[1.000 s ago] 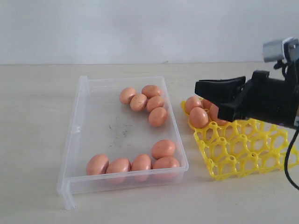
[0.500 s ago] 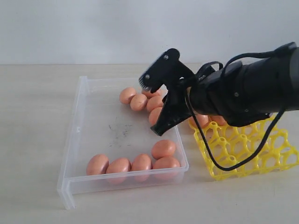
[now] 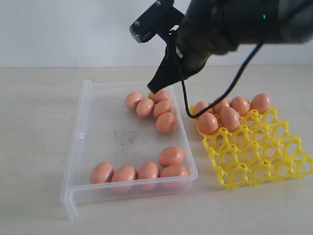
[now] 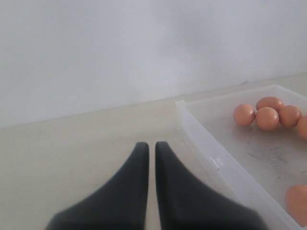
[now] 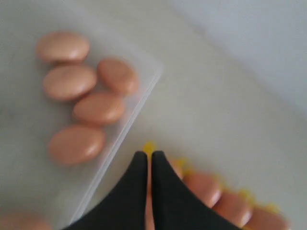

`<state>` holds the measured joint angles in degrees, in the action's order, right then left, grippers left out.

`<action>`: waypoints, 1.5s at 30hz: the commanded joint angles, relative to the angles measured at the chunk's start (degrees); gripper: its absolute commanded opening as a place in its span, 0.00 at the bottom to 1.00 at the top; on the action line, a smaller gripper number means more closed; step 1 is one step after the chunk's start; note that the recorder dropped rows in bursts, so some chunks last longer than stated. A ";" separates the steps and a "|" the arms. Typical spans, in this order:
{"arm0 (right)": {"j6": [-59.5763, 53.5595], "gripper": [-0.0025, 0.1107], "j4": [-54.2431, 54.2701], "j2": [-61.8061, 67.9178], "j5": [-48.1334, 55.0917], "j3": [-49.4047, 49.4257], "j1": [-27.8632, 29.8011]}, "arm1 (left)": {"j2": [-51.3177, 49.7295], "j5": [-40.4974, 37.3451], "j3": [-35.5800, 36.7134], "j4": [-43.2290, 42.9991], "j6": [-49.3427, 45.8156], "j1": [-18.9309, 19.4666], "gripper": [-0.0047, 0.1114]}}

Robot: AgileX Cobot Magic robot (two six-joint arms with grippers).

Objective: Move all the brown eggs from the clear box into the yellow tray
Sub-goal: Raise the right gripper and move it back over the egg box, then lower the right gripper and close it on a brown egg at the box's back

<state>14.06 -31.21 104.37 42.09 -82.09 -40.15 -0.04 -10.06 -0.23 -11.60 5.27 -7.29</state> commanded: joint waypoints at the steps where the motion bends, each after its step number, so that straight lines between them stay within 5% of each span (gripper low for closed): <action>1: -26.91 0.02 38.99 7.84 27.87 -10.73 4.59 | 0.04 0.18 0.23 0.13 0.29 -0.33 0.07; 10: -30.08 0.08 39.93 14.12 20.91 -23.22 2.96 | 0.04 0.18 0.23 0.13 0.29 -0.33 0.07; 14: -15.45 0.56 37.43 24.21 19.82 -30.01 3.11 | 0.04 0.18 0.23 0.13 0.29 -0.33 0.07; 19: -2.67 0.45 34.61 29.25 6.57 -34.02 4.45 | 0.04 0.18 0.23 0.13 0.29 -0.33 0.07; 22: 0.63 0.45 43.59 30.36 1.11 -34.59 8.19 | 0.04 0.18 0.23 0.13 0.29 -0.33 0.07; 45: 3.39 0.45 45.81 35.56 4.57 -34.59 9.68 | 0.04 0.18 0.23 0.13 0.29 -0.33 0.07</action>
<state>19.07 15.53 139.55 45.81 -116.38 -30.74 -0.04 -10.06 -0.23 -11.60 5.27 -7.29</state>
